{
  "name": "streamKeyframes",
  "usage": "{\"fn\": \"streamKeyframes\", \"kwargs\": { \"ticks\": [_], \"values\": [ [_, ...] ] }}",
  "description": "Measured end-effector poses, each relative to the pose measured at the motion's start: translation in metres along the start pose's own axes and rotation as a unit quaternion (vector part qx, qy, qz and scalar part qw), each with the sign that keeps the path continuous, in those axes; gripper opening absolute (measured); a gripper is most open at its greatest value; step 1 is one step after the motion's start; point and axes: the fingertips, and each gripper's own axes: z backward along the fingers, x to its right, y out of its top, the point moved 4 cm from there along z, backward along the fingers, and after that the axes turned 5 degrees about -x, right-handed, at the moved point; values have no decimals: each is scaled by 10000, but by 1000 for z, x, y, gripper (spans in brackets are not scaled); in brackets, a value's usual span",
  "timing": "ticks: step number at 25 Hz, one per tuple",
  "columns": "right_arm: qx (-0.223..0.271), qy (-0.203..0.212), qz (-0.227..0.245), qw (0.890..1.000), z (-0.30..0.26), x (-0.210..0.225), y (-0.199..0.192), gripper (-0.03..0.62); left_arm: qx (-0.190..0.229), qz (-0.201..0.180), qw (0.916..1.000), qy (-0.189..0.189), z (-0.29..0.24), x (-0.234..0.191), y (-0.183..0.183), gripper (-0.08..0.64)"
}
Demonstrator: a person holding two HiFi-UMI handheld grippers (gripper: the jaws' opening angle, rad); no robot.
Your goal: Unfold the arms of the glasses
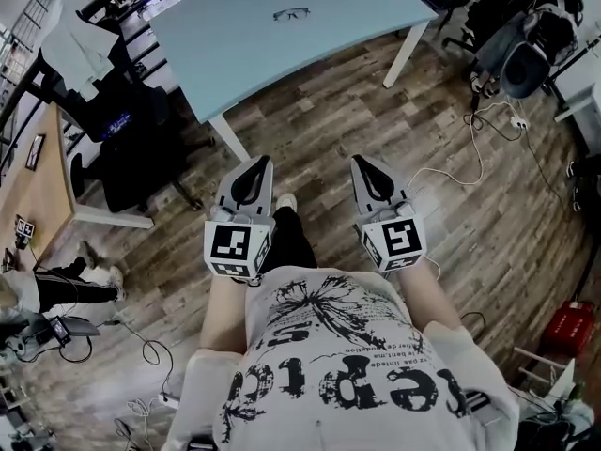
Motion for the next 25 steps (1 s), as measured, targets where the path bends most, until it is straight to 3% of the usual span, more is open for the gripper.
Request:
{"fn": "streamKeyframes", "kwargs": {
  "ticks": [8, 20, 25],
  "values": [
    [-146, -282, 77, 9995, -97, 40, -1, 9, -8, 87, 9997, -243, -97, -66, 3, 20],
    [-421, -410, 176, 9981, -341, 144, 51, 10, 85, 265, 9977, -614, -316, -225, 59, 19],
    [-555, -353, 97, 9978, -420, 178, 67, 10, 17, 254, 9978, -605, -378, -270, 77, 20]
  ]
}}
